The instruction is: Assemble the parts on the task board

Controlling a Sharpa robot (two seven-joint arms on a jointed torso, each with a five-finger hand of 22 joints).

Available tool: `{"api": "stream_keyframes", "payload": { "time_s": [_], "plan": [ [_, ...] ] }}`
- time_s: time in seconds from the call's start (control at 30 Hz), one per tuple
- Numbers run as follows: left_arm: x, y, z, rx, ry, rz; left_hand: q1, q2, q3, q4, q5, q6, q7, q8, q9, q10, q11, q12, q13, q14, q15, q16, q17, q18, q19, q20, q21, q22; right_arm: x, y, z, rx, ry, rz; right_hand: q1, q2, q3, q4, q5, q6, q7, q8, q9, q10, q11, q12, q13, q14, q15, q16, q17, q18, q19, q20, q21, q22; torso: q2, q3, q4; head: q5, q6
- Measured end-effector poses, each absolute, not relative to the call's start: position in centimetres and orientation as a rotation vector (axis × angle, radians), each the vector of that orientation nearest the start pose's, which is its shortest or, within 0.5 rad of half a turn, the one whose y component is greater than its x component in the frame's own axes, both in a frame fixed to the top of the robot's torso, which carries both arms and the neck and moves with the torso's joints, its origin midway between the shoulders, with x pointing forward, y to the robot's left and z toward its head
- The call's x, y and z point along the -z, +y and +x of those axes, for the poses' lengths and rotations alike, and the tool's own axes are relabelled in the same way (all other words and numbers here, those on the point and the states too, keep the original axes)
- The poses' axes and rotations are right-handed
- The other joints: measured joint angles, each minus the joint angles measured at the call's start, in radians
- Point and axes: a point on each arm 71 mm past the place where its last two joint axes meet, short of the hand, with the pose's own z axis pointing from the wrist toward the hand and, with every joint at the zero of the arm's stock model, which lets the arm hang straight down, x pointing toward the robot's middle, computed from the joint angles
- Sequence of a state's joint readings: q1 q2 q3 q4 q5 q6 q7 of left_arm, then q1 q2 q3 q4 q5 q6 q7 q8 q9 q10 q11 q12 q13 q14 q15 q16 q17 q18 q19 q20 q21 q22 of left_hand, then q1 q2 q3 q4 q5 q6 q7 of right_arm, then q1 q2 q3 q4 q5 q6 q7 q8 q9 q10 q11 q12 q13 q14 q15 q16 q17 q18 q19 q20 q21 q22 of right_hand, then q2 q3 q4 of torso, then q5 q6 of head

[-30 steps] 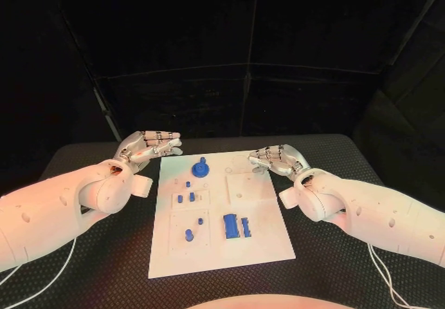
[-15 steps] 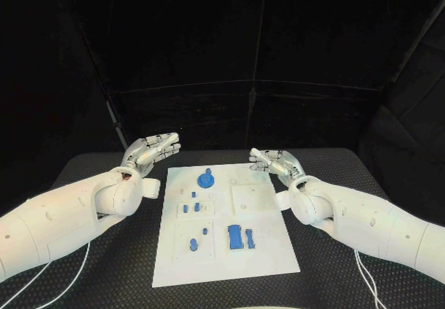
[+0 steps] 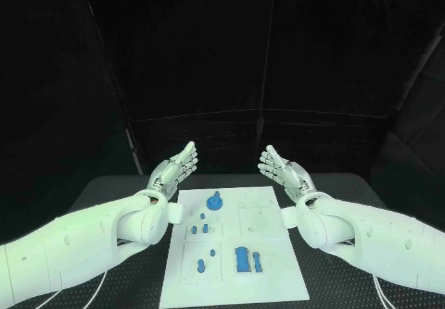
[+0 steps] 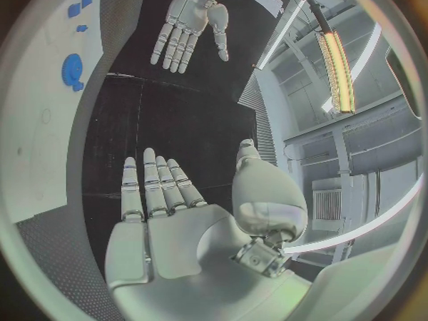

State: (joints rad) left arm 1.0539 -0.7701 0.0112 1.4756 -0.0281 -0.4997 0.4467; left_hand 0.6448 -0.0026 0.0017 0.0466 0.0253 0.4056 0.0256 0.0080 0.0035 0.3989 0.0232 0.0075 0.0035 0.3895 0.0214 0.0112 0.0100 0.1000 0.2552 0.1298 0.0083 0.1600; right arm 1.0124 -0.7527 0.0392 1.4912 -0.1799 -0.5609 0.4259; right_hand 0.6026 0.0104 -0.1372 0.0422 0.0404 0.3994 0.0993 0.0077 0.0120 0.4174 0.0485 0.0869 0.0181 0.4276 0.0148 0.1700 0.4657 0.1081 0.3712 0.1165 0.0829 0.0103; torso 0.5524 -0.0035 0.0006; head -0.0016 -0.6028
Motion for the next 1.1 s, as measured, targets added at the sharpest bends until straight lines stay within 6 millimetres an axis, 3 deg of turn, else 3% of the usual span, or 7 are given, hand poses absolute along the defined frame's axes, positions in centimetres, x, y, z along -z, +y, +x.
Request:
{"api": "stream_keyframes", "payload": {
  "time_s": [0.03,0.13,0.4,0.67,0.93,1.0,1.1],
  "plan": [
    [23.1,19.6,47.7,1.380,1.339,-1.209,-0.025,0.000,0.000,-0.008,-0.004,-0.015,-0.004,0.000,0.000,-0.015,-0.004,0.000,0.000,-0.015,-0.003,-0.001,-0.001,0.000,-0.011,-0.004,-0.003,-0.006,23.3,-18.5,46.9,-1.341,1.355,1.094,-0.022,-0.001,0.006,-0.006,-0.006,-0.014,-0.004,0.000,-0.002,-0.015,-0.008,-0.010,-0.002,-0.016,-0.002,-0.006,-0.017,0.000,-0.014,-0.003,-0.011,-0.001,-0.002,0.0009,-0.0002,0.001,0.001],
    [23.0,19.1,46.9,1.349,1.321,-1.214,-0.103,0.002,-0.003,-0.021,-0.011,-0.064,-0.014,0.000,-0.001,-0.063,-0.012,0.000,-0.001,-0.062,-0.011,-0.004,-0.005,-0.042,-0.041,-0.021,-0.003,-0.026,23.0,-18.5,46.5,-1.317,1.326,1.127,-0.096,-0.005,0.022,-0.022,-0.020,-0.061,-0.040,0.000,-0.006,-0.065,-0.025,-0.041,-0.009,-0.068,-0.007,-0.027,-0.074,-0.016,-0.060,-0.017,-0.041,-0.005,-0.005,0.0021,-0.0004,0.001,0.002],
    [22.8,18.9,46.2,1.273,1.272,-1.222,-0.248,0.002,-0.003,-0.035,-0.018,-0.155,-0.022,-0.004,-0.002,-0.153,-0.021,-0.004,-0.002,-0.150,-0.019,-0.004,-0.008,-0.078,-0.100,-0.080,-0.003,-0.062,22.6,-18.9,46.2,-1.260,1.267,1.189,-0.231,-0.009,0.066,-0.037,-0.031,-0.153,-0.082,0.000,-0.010,-0.160,-0.041,-0.071,-0.015,-0.165,-0.012,-0.066,-0.179,-0.070,-0.141,-0.084,-0.069,-0.008,-0.008,0.0032,-0.0006,0.002,0.003],
    [22.7,19.1,46.2,1.238,1.249,-1.226,-0.361,0.003,-0.003,-0.040,-0.018,-0.227,-0.024,-0.004,-0.002,-0.223,-0.023,-0.004,-0.002,-0.217,-0.020,-0.004,-0.008,-0.079,-0.141,-0.121,-0.003,-0.130,22.7,-19.2,46.2,-1.236,1.245,1.212,-0.337,-0.010,0.115,-0.040,-0.034,-0.223,-0.095,-0.004,-0.010,-0.233,-0.047,-0.080,-0.017,-0.239,-0.014,-0.130,-0.261,-0.086,-0.204,-0.111,-0.076,-0.009,-0.008,0.0035,-0.0007,0.002,0.003],
    [22.7,19.2,46.2,1.226,1.241,-1.227,-0.440,0.003,-0.003,-0.040,-0.022,-0.272,-0.025,-0.004,-0.002,-0.269,-0.023,-0.004,-0.002,-0.264,-0.021,-0.004,-0.008,-0.079,-0.192,-0.127,-0.003,-0.152,22.7,-19.2,46.2,-1.228,1.237,1.220,-0.411,-0.010,0.126,-0.042,-0.034,-0.270,-0.100,-0.004,-0.011,-0.283,-0.047,-0.080,-0.017,-0.291,-0.016,-0.156,-0.318,-0.086,-0.248,-0.113,-0.076,-0.009,-0.008,0.0035,-0.0007,0.002,0.003],
    [22.7,19.2,46.2,1.224,1.240,-1.228,-0.456,0.003,-0.003,-0.040,-0.022,-0.286,-0.026,-0.004,-0.002,-0.280,-0.023,-0.004,-0.002,-0.271,-0.021,-0.004,-0.009,-0.079,-0.210,-0.127,-0.003,-0.154,22.7,-19.3,46.2,-1.227,1.236,1.221,-0.425,-0.010,0.127,-0.041,-0.034,-0.279,-0.097,-0.004,-0.011,-0.292,-0.046,-0.080,-0.017,-0.300,-0.015,-0.159,-0.330,-0.101,-0.260,-0.116,-0.076,-0.009,-0.008,0.0035,-0.0007,0.002,0.003],
    [22.7,19.2,46.2,1.223,1.239,-1.228,-0.478,0.003,-0.003,-0.040,-0.022,-0.298,-0.025,-0.004,-0.002,-0.293,-0.023,-0.004,-0.002,-0.286,-0.021,-0.004,-0.009,-0.094,-0.224,-0.130,-0.003,-0.156,22.7,-19.3,46.2,-1.226,1.235,1.222,-0.457,-0.011,0.131,-0.042,-0.034,-0.303,-0.099,-0.004,-0.011,-0.317,-0.048,-0.081,-0.017,-0.323,-0.014,-0.164,-0.357,-0.101,-0.280,-0.116,-0.076,-0.009,-0.008,0.0035,-0.0007,0.002,0.003]
  ]
}}
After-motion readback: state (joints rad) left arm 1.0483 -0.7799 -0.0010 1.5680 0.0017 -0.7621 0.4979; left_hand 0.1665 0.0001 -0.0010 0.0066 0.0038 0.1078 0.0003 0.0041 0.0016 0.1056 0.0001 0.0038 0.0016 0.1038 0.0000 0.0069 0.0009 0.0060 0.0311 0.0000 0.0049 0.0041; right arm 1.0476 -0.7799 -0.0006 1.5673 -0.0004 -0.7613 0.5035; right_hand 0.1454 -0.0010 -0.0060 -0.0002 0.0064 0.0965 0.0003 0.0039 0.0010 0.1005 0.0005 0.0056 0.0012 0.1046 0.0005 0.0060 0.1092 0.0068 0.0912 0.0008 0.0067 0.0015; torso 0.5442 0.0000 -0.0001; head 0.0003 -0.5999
